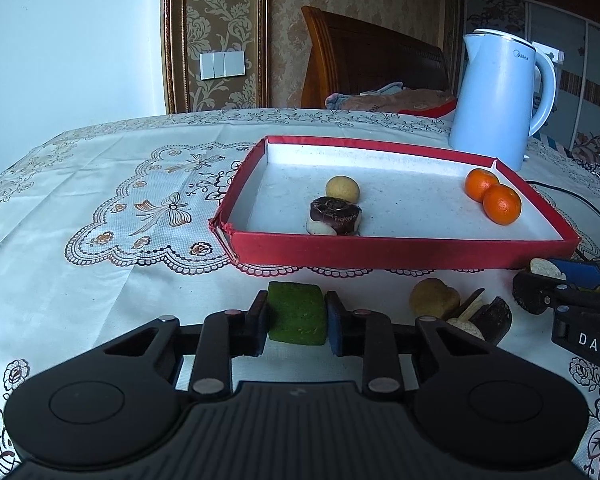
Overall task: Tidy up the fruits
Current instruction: 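Carry the dark cylinder and green cube over the red tray with both grippers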
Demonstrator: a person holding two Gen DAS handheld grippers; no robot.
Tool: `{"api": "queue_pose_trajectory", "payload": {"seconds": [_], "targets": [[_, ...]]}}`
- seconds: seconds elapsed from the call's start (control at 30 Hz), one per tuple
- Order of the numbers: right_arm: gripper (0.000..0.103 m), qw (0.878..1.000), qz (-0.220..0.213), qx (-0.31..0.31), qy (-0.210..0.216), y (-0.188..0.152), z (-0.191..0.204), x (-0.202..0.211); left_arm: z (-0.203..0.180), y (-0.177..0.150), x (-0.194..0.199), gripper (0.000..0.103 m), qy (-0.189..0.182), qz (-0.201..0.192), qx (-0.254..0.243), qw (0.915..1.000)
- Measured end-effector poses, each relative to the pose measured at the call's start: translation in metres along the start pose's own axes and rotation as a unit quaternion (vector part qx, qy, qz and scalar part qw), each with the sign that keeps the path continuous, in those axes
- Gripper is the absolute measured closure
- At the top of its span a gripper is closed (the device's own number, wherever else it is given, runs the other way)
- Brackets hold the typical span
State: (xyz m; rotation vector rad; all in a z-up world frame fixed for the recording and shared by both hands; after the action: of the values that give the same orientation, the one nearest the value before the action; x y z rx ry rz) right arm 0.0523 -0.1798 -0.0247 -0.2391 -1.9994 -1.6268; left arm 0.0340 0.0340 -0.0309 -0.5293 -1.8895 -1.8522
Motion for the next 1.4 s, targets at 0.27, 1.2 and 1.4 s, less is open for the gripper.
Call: {"api": "queue_pose_trajectory", "payload": {"seconds": [0.27,1.2,1.4], "targets": [[0.073,1.000,-0.020,-0.007,-0.007,0.002,-0.003,0.007,-0.001,0.002,0.007,0.075,-0.007,-0.016,0.003,0.9998],[0.073,0.998,-0.044,-0.035,-0.009,0.022,-0.030,0.021,-0.015,0.029,0.020,0.075,-0.051,-0.029,-0.010,0.9982],[0.046,0.997,-0.011,-0.061,0.034,0.003,-0.035,0.023,-0.002,0.013,0.019,0.075,-0.045,-0.021,0.002,0.9988]]}}
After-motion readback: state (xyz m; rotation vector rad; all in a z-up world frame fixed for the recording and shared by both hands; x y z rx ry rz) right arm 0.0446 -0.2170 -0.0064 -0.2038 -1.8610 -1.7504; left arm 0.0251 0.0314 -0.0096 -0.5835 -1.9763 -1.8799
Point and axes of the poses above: each gripper's, at about its wrist camera, not at the fingertips, and x roughly against the way its jaws point, z to its left, y to its top, the point moved 7 cm from there along -x, roughly the way its jaws point
